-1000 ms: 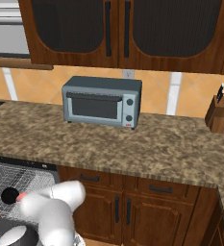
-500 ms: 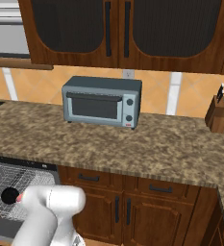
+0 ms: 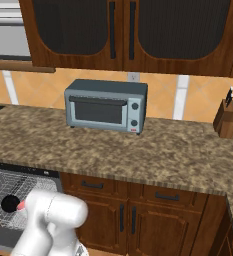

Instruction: Pick up the cup and bowl from the counter, place them in the dishwasher, and close the dishwasher door.

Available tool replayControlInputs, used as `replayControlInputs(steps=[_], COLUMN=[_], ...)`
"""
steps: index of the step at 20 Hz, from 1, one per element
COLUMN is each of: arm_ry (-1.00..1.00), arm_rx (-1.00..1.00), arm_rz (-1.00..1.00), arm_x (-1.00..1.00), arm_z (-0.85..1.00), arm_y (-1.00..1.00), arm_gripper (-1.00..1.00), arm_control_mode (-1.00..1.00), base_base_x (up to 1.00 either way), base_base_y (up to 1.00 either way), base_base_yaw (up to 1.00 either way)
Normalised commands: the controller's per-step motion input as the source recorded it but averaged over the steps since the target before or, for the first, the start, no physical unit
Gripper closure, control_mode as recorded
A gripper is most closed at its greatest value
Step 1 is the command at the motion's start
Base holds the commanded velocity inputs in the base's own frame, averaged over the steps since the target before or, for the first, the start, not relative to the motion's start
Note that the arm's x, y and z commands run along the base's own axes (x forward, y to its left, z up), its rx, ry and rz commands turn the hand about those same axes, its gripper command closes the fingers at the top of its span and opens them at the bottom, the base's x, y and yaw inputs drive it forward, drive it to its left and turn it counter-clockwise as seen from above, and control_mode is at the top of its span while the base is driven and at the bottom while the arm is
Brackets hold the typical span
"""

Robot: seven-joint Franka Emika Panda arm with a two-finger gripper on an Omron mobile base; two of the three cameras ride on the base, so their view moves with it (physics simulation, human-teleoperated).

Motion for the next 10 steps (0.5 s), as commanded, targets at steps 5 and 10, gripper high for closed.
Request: replayControlInputs(steps=[5, 10], arm_ry=[0.02, 0.05], arm_rx=[-0.21, -0.34], arm_rz=[0.0, -0.01], arm_x=[-0.05, 0.0], arm_z=[-0.52, -0.88], arm_y=[0.7, 0.54], arm_gripper=[-1.0, -1.0], arm_control_mode=[-1.0, -1.0], base_base_x=[0.0, 0.0], base_base_y=[0.0, 0.0], base_base_yaw=[0.0, 0.0])
